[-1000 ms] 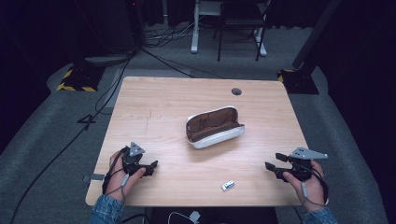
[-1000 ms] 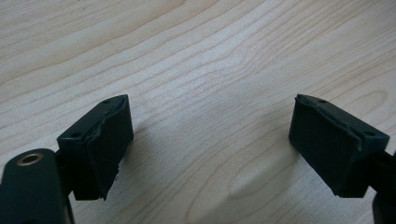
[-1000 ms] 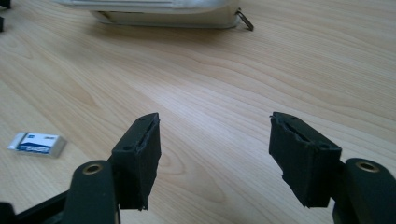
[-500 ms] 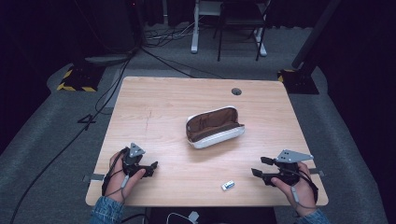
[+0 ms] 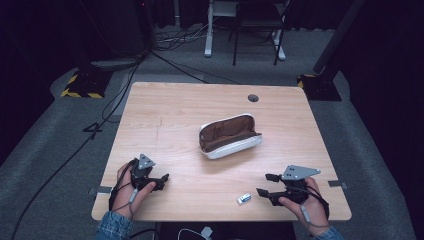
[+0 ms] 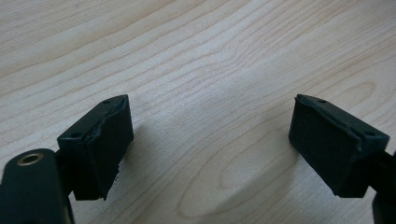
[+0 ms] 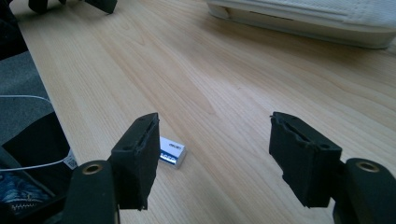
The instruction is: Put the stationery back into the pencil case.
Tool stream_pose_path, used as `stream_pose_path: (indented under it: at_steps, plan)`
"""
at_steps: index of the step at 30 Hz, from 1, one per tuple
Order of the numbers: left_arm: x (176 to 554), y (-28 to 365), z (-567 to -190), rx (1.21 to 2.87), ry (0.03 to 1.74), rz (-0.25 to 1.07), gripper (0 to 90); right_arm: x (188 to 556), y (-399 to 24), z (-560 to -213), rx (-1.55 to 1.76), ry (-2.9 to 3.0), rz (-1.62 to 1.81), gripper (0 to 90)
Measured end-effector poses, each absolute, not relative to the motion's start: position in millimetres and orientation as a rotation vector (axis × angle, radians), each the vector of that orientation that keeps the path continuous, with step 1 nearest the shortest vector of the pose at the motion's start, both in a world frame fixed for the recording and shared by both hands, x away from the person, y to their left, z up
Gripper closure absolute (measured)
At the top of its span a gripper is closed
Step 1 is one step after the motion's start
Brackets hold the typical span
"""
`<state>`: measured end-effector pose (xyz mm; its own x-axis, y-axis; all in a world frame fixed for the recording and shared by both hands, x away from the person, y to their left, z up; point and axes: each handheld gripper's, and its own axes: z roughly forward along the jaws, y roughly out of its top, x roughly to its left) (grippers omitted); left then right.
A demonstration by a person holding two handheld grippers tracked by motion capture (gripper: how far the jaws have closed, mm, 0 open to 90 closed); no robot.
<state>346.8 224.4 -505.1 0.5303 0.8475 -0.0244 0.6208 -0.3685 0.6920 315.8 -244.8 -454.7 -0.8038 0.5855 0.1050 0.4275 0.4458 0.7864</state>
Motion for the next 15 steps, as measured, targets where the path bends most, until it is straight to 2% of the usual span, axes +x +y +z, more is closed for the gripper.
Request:
stream_pose_path:
  at_steps: [15]
  plan:
    - [347,224,-505,2.114,1.185,0.446,14.2,311,-213,-475,0.791,2.62,1.245,34.7]
